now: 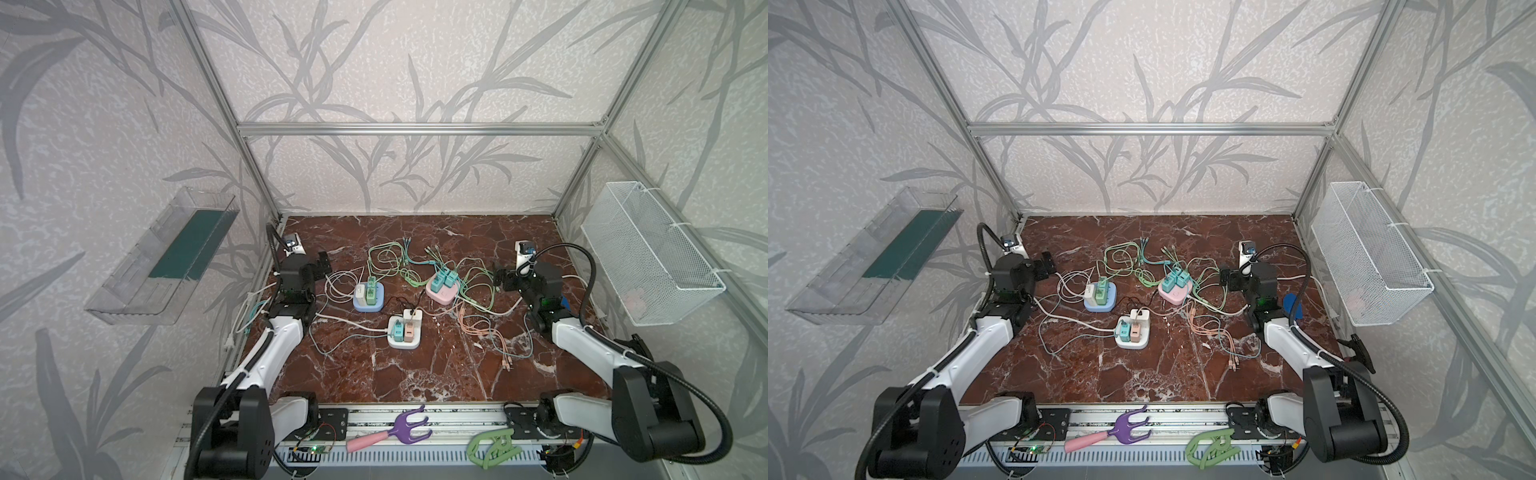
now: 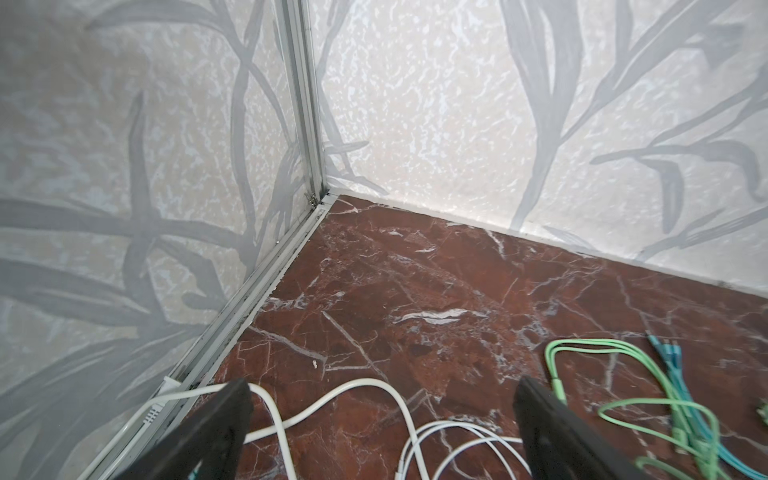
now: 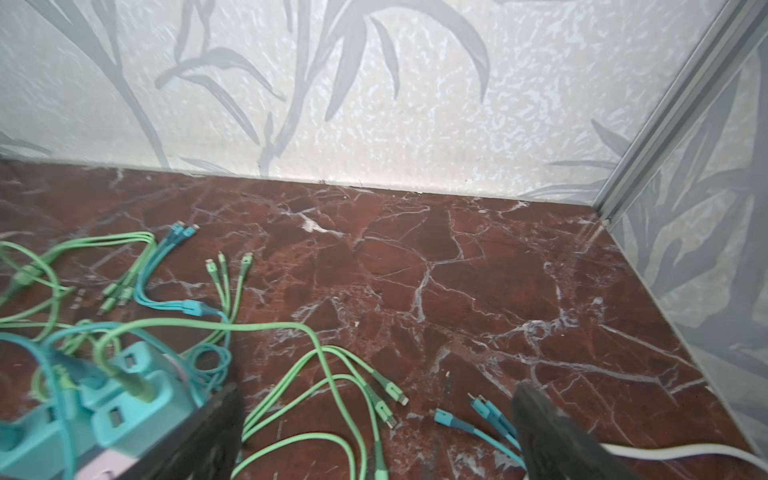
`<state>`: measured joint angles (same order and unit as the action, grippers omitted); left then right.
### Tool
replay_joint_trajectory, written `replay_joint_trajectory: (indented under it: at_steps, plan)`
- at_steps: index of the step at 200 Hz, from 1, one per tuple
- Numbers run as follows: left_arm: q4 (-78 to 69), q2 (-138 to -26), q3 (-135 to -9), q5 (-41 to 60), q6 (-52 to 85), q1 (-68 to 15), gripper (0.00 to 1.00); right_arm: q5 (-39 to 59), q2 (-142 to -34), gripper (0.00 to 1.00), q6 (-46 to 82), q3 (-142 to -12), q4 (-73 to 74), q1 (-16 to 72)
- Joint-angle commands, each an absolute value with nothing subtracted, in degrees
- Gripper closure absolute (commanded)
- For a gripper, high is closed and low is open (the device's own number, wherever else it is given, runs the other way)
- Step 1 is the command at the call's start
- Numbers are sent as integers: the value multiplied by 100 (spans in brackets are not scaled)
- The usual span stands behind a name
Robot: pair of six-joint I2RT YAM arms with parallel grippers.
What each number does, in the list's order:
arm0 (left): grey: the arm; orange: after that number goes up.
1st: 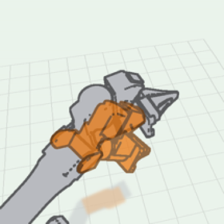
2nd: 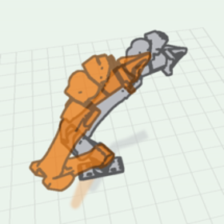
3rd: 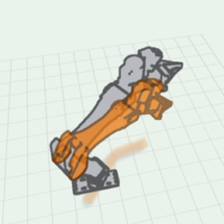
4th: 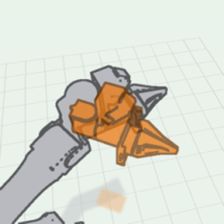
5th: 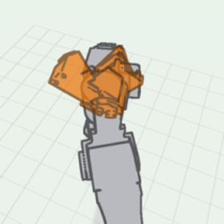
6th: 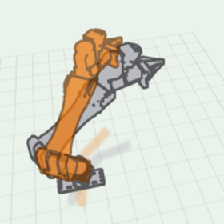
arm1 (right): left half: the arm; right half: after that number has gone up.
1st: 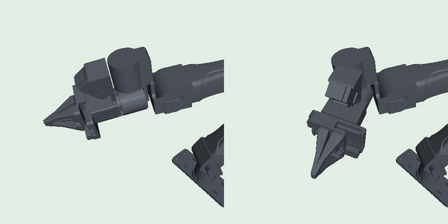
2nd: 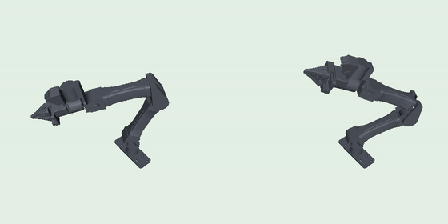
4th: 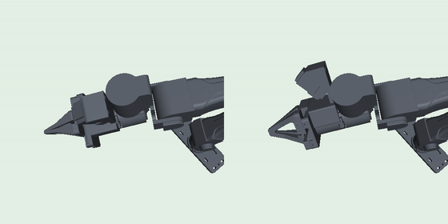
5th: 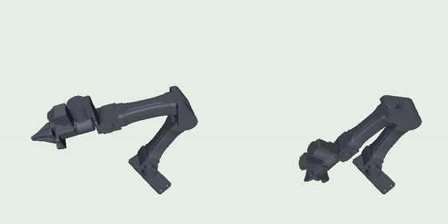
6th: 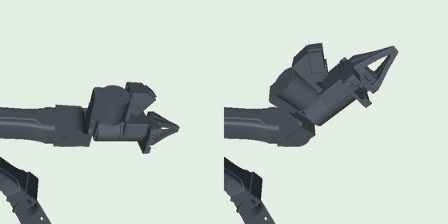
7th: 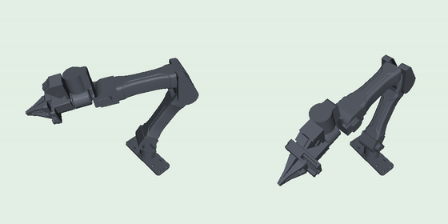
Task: Pull the plug off the socket
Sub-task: 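Move both grippers from rest toward the white power strip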
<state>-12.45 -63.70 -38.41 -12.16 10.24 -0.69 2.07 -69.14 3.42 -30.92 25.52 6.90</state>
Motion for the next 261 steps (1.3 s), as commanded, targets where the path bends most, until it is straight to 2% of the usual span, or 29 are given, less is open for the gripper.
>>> replay_joint_trajectory:
  at_steps: [1,39,93,126,149,181,224,261]
  plan:
    - [56,-5888,-3823,-512,1551,-110,1,1093,-6569,5,1331,-3102,1549,720]
    - [191,-4977,-3549,-448,2094,-638,1,1802,-6183,15,2524,-3125,1190,1033]
    - [865,-3649,-3046,-1740,2530,-2429,2,1027,-5600,17,3060,-2871,766,2455]
    - [1369,-3191,-2898,-2000,2772,-3279,5,583,-5379,21,3360,-2613,609,3216]
    - [1901,-3156,-2947,-2036,3076,-3759,7,470,-5485,25,3615,-2404,735,3721]
    - [1913,-3225,-2824,-2397,3352,-4610,9,147,-5878,31,4214,-2157,1073,4411]
    - [1804,-3781,-2895,-3174,3524,-5812,9,166,-6515,32,4334,-2251,1371,4933]
    - [1550,-4447,-2857,-3460,3906,-6413,10,208,-7075,32,4460,-2359,1706,5098]
